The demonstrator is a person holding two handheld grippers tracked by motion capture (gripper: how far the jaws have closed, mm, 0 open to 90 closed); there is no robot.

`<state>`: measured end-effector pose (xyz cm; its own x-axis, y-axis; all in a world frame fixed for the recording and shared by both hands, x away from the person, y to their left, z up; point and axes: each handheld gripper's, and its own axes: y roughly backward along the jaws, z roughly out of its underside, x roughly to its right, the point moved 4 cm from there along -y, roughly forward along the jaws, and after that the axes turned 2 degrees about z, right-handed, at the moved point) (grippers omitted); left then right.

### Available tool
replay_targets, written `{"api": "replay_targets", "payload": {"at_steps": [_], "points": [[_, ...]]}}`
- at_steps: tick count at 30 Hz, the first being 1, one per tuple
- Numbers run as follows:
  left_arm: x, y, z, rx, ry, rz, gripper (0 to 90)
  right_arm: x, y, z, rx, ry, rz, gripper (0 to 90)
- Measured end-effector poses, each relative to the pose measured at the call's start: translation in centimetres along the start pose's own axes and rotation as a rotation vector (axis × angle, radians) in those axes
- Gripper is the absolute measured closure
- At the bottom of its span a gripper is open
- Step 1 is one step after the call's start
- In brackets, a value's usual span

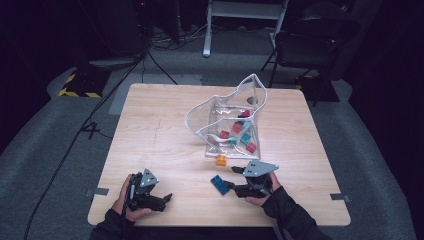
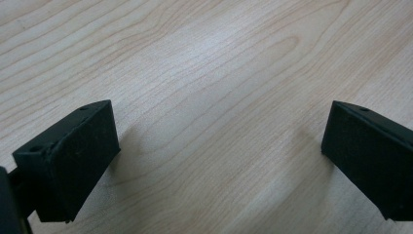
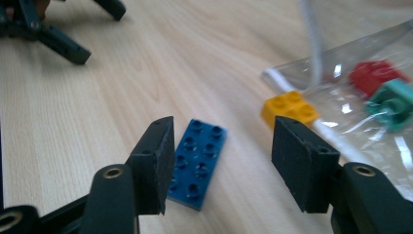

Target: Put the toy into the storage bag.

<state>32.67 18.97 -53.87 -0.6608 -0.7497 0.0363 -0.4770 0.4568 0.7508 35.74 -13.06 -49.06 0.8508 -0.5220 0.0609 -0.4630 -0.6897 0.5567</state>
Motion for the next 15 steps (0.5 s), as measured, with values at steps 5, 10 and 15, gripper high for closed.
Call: {"api": "replay_targets", "payload": {"at_steps": [5, 10, 15], "points": [[0.0, 0.0, 0.0, 0.000, 0.000, 0.000, 0.5, -1.4, -2.1, 1.2, -0.064, 0.021, -0.031, 39.2], [0.0, 0.0, 0.0, 0.000, 0.000, 0.000, 0.5, -2.0, -3.5, 2.1, -0.114, 0.018, -0.048, 37.8], [0.0, 0.0, 0.0, 0.000, 0.000, 0.000, 0.5, -1.8, -4.0, 2.3, -0.124, -0.002, -0.021, 38.4]]}}
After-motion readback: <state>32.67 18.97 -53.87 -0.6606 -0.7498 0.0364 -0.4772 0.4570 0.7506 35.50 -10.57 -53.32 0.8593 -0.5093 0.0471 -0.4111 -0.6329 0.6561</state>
